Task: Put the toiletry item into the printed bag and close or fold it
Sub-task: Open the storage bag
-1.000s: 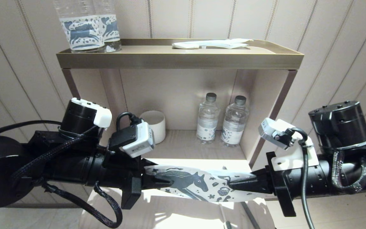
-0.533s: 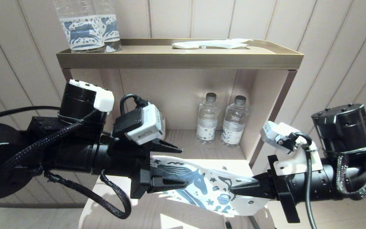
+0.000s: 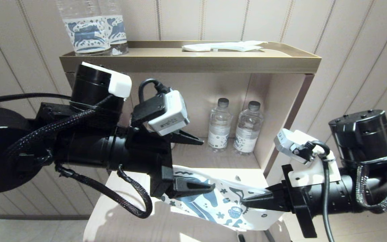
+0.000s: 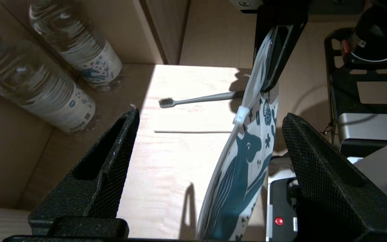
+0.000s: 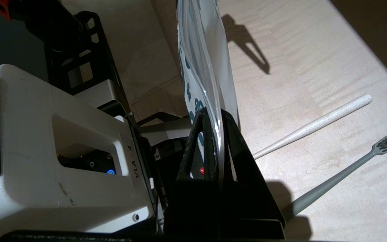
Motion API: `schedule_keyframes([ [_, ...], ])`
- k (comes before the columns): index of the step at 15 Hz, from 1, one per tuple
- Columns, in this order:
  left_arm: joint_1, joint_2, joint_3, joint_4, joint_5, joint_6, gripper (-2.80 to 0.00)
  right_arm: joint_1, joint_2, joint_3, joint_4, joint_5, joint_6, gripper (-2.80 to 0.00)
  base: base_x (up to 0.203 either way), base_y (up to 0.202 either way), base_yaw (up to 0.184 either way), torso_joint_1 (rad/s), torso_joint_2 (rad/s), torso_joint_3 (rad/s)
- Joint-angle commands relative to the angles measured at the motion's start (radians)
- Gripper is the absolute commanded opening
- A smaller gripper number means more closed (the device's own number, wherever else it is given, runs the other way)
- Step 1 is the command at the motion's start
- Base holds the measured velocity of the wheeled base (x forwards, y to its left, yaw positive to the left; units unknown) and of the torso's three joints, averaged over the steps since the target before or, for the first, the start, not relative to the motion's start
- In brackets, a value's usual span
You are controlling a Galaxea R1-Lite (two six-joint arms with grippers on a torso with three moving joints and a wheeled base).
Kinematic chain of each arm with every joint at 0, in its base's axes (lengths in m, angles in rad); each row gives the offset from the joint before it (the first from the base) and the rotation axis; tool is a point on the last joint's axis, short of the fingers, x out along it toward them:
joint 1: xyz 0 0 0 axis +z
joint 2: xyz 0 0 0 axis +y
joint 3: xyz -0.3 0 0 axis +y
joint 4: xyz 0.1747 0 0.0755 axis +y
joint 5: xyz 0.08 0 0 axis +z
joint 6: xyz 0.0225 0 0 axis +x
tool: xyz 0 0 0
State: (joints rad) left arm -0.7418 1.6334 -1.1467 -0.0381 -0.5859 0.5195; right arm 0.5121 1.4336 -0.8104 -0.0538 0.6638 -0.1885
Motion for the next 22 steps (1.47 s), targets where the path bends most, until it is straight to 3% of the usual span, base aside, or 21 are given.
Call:
schedule_keyframes([
  [1, -0.057, 0.077, -0.079, 0.042, 0.023, 0.005, 0.0, 0.002, -0.001, 0.002, -0.001, 0.003, -0.002, -2.8, 0.0, 0.0, 0.0, 0.0, 0.0, 0.0],
  [5, -0.093, 0.106, -0.135, 0.128, 0.065, 0.004, 0.0, 0.0, -0.002, 0.014, -0.004, 0.005, -0.003, -2.8, 0.0, 0.0, 0.0, 0.0, 0.0, 0.0],
  [12, -0.093, 0.092, -0.148, 0.157, 0.071, 0.004, 0.0, -0.007, -0.01, 0.027, -0.004, 0.007, -0.017, -2.8, 0.0, 0.0, 0.0, 0.0, 0.0, 0.0],
  [17, -0.093, 0.125, -0.3, 0.309, 0.132, 0.021, 0.0, -0.009, -0.013, 0.027, -0.003, 0.007, -0.019, -2.8, 0.0, 0.0, 0.0, 0.0, 0.0, 0.0],
  [19, -0.094, 0.147, -0.386, 0.441, 0.155, 0.044, 0.0, -0.009, -0.012, 0.027, -0.003, 0.007, -0.017, -2.8, 0.0, 0.0, 0.0, 0.0, 0.0, 0.0],
  [22, -0.093, 0.145, -0.381, 0.495, 0.163, 0.06, 0.0, -0.009, -0.016, 0.031, -0.003, 0.007, -0.019, -2.8, 0.0, 0.0, 0.0, 0.0, 0.0, 0.0],
])
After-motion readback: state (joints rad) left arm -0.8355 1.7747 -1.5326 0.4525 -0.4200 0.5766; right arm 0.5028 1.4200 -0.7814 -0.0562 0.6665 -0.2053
